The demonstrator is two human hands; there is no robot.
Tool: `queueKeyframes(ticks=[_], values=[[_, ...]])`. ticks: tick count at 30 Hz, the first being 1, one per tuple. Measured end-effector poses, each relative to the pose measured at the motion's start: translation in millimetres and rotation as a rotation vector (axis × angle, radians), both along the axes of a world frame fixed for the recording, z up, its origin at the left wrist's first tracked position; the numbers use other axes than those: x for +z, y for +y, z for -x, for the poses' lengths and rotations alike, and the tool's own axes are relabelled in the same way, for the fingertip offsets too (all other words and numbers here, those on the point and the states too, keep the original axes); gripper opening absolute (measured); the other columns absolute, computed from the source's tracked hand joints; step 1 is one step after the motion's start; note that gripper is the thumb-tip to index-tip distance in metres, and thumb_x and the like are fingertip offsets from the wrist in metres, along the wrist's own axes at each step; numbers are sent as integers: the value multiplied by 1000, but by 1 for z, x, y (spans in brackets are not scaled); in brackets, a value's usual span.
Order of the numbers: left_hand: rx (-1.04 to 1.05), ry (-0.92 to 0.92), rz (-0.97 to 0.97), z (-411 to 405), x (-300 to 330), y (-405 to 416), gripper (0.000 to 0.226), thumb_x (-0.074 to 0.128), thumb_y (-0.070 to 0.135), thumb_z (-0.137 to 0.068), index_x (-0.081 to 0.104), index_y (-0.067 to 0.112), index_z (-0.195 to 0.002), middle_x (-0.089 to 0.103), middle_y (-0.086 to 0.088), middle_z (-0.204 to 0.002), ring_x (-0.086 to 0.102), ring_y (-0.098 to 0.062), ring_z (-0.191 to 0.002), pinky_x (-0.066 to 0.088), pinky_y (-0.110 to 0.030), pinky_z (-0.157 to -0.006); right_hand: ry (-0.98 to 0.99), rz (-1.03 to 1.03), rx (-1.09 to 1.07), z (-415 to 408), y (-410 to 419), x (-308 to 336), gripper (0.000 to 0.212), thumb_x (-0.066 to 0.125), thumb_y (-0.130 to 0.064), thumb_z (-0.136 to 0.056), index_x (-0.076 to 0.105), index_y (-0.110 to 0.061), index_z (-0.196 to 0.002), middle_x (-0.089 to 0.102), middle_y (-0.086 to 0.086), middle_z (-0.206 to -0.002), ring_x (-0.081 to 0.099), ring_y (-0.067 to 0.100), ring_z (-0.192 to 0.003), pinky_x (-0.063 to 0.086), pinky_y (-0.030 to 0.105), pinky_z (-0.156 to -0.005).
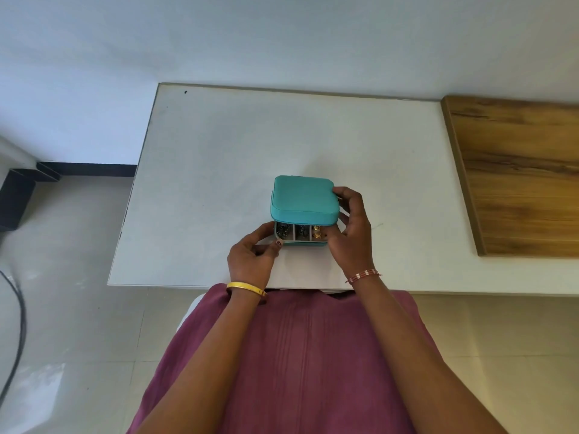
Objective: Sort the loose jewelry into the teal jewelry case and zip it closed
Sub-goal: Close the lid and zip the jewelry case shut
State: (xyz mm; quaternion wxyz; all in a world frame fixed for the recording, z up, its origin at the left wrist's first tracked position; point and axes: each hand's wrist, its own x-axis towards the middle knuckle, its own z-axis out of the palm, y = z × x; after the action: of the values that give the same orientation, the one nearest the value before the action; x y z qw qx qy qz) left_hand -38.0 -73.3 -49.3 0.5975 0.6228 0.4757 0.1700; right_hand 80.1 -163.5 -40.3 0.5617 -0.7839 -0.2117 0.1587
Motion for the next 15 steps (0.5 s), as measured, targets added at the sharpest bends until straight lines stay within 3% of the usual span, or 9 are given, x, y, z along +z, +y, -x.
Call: queueKeyframes(ticks=[4, 6, 10, 15], values=[[29, -5, 20, 0, -2, 0, 45, 67, 1, -76, 58, 33, -106, 65, 7, -86, 63, -2, -69, 52, -39, -90, 148, -13, -24, -3, 4, 0, 65, 57, 10, -80, 35, -14, -136, 42, 5, -137, 43, 14, -122, 43, 10, -91], [33, -11, 28, -1, -2, 0, 45, 67, 0, -76, 58, 34, -104, 65, 9, -88, 64, -6, -71, 51, -42, -91, 178, -16, -16, -4, 6, 0, 66, 56, 12, -80, 34, -11, -138, 46, 9, -136, 45, 10, -118, 42, 5, -87], [26, -15, 21, -2, -2, 0, 45, 66, 0, -77, 58, 35, -103, 64, 10, -95, 65, -20, -79, 51, -44, -91, 150, -34, -72, -2, 4, 1, 63, 57, 16, -77, 42, -8, -133, 54, 13, -126, 49, 11, -113, 44, 11, -91], [9, -12, 4, -2, -2, 1, 44, 66, 1, -77, 57, 33, -106, 63, 10, -99, 66, -19, -82, 52, -42, -91, 53, -31, -85, -2, -1, 1, 60, 63, 13, -73, 47, -8, -127, 58, 7, -112, 56, 17, -108, 46, 17, -94]])
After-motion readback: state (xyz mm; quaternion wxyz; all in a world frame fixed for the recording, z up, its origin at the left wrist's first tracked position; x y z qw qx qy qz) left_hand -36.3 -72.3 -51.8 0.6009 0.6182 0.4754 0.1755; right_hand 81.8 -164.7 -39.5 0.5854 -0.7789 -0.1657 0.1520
